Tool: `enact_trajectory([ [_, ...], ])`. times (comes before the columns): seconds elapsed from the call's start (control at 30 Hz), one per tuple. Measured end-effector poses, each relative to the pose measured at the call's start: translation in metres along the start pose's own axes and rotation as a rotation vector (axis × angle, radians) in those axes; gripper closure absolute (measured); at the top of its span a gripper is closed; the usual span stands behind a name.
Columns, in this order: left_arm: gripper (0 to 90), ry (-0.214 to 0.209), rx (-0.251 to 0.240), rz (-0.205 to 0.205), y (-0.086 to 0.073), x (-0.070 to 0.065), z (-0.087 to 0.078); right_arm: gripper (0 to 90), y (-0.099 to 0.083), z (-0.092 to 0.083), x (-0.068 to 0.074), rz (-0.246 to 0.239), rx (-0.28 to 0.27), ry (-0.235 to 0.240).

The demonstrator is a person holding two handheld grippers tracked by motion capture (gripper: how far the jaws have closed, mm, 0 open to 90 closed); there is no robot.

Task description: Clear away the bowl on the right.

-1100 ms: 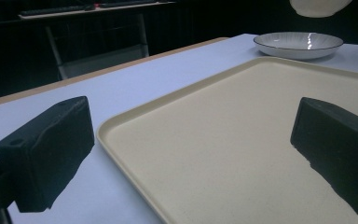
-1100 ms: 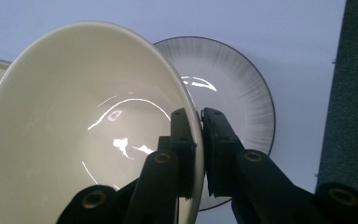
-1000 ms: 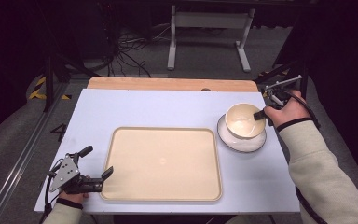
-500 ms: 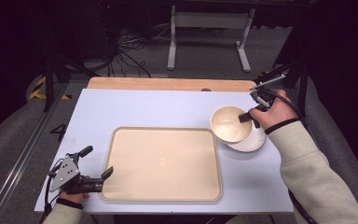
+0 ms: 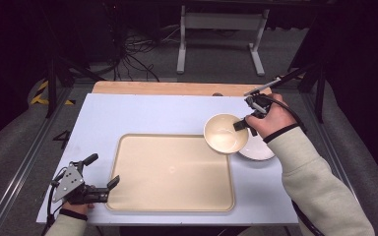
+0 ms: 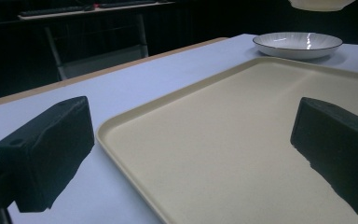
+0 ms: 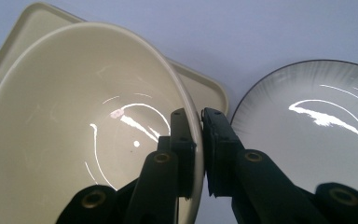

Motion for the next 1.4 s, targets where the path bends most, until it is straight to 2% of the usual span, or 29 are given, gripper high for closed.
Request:
enact_trajectory([
  [0.6,0.2,0.000,-0.001,-0.002,0.000,0.000,0.000,82.8,0.006,0.019,0.055,-0.084,0.022,0.077],
  [0.9,0.2,-0.003,0.000,-0.004,0.000,0.000,0.000,82.3,0.006,0.026,0.073,-0.108,0.035,0.105],
  [1.07,0.2,-0.003,-0.001,-0.004,0.000,0.000,0.000,81.1,0.004,0.036,0.083,-0.136,0.049,0.125],
  [1.23,0.2,-0.004,-0.001,-0.003,0.000,0.000,0.000,81.2,0.002,0.046,0.090,-0.137,0.059,0.147],
  [1.4,0.2,-0.003,-0.001,-0.001,0.000,0.000,0.000,80.8,0.001,0.056,0.097,-0.161,0.058,0.164],
])
Point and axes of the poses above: each handheld gripper's, and its own axes: z roughly forward along the jaws, y roughly out of its top, x roughly to its left, the point moved 9 cm from there along z, roughly forward along the jaws, and after that the axes turned 13 degrees about z, right-handed, at the moved point
